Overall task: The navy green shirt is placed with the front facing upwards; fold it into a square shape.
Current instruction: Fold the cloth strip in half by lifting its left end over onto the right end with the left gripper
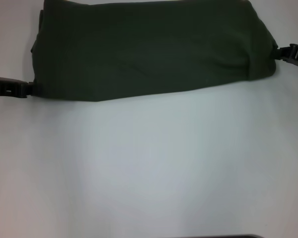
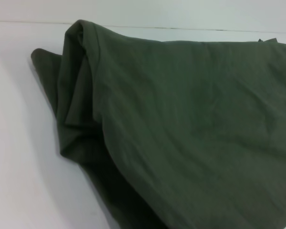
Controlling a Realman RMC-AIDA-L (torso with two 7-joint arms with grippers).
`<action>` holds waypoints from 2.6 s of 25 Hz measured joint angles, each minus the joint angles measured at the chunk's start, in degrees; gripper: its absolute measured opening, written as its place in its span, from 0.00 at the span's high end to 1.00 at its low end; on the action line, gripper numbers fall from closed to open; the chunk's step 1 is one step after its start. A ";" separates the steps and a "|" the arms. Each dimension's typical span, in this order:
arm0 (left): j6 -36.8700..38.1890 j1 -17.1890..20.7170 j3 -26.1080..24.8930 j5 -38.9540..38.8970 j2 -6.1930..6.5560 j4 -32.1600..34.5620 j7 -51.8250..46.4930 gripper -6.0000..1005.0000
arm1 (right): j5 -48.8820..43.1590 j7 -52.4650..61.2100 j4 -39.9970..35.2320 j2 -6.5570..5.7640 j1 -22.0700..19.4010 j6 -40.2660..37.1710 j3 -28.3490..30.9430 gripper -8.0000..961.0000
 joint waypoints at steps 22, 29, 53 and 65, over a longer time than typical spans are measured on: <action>1.06 1.10 -0.06 -0.50 0.78 -0.41 0.01 0.99 | 2.13 -1.36 -0.76 -0.88 -3.10 -0.46 0.73 0.99; 3.09 1.79 -0.07 -0.52 2.45 -0.25 0.69 0.99 | 2.13 -1.38 -0.86 -1.60 -3.55 -0.63 0.77 0.99; 4.81 2.45 0.55 0.19 4.36 -0.21 4.27 0.99 | 1.56 -0.73 -0.76 -2.73 -3.01 -0.74 -2.87 0.98; 5.18 2.62 0.54 0.26 4.26 -0.15 4.32 0.99 | 1.78 -1.19 -0.81 -2.59 -3.31 -2.85 -2.92 0.88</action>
